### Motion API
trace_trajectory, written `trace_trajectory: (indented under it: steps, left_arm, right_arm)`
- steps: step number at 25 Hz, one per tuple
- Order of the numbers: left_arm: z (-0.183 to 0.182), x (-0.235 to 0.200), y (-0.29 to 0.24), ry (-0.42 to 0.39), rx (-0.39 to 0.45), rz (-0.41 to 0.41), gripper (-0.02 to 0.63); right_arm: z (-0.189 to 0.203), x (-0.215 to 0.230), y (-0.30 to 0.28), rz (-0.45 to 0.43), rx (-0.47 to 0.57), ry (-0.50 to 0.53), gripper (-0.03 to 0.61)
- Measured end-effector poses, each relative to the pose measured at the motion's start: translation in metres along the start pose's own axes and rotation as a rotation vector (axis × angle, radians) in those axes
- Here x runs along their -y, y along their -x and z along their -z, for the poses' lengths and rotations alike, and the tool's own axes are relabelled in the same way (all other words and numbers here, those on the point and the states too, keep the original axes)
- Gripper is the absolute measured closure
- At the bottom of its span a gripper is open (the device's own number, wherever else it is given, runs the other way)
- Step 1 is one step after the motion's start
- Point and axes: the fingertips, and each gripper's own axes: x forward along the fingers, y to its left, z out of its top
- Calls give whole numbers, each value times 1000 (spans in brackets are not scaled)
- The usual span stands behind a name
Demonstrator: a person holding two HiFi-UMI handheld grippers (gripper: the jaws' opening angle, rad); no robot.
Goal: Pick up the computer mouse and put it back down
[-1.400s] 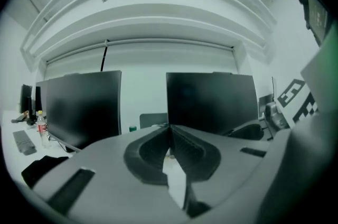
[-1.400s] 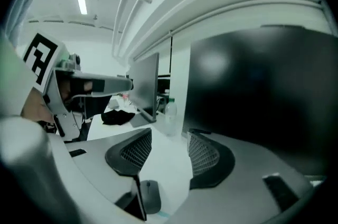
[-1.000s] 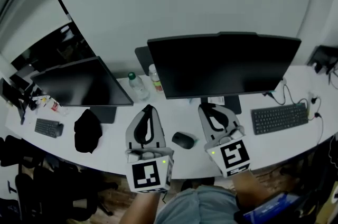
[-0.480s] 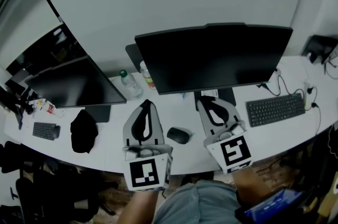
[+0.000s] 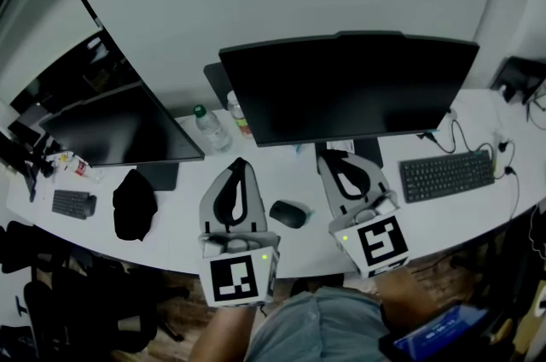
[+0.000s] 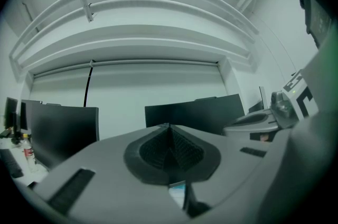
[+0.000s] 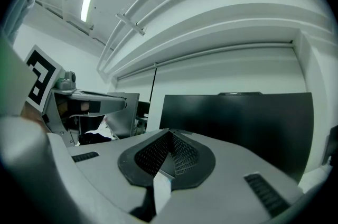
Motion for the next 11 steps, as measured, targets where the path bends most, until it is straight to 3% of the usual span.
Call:
trace_trajectory:
  steps: [11]
  left_arm:
    - [5,2,-1,2,-12,-2,606]
  right_arm:
    - [4,0,-3,-7,-5,-8,565]
